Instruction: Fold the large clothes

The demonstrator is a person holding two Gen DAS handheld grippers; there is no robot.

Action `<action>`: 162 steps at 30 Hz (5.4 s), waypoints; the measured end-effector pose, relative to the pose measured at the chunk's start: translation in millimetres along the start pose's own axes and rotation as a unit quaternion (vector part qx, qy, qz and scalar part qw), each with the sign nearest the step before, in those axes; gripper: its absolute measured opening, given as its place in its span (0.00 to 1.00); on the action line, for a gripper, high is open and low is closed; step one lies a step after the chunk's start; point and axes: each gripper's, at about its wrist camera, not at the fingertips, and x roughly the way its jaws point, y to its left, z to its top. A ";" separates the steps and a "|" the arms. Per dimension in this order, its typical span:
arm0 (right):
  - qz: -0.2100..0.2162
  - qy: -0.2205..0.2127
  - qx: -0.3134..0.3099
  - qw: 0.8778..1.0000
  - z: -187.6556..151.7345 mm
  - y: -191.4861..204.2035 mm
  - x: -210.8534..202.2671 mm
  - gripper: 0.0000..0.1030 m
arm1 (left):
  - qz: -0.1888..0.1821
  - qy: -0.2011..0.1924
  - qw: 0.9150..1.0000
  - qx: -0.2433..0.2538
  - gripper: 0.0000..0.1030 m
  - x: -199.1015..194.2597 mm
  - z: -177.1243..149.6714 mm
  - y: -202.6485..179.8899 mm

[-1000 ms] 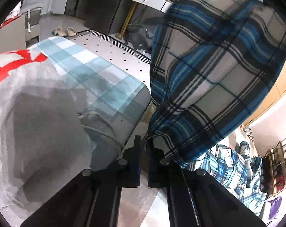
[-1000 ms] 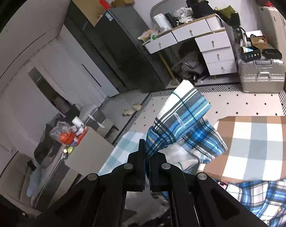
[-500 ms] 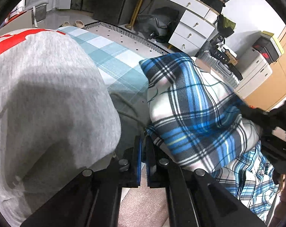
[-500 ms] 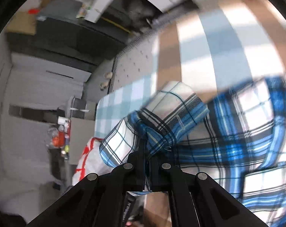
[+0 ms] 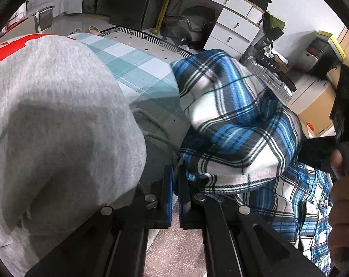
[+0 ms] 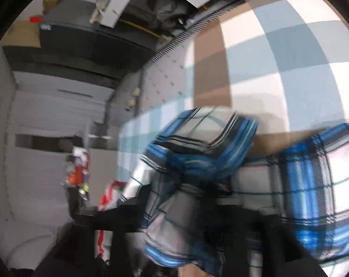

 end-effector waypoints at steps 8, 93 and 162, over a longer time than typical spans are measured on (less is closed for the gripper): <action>-0.066 -0.007 0.009 0.998 21.3 -1.2 12.4 0.93 | -0.005 0.002 1.000 -0.002 0.00 -1.4 -1.4 1.3; -0.437 -0.268 -0.212 0.832 -202.0 -144.4 -411.9 1.00 | 0.113 -0.103 0.779 0.609 0.70 -54.4 -155.2 -237.3; -0.314 -0.198 -0.245 0.896 -194.7 -140.1 -347.5 0.84 | -0.037 0.124 0.747 0.653 0.00 -51.5 -150.1 -260.3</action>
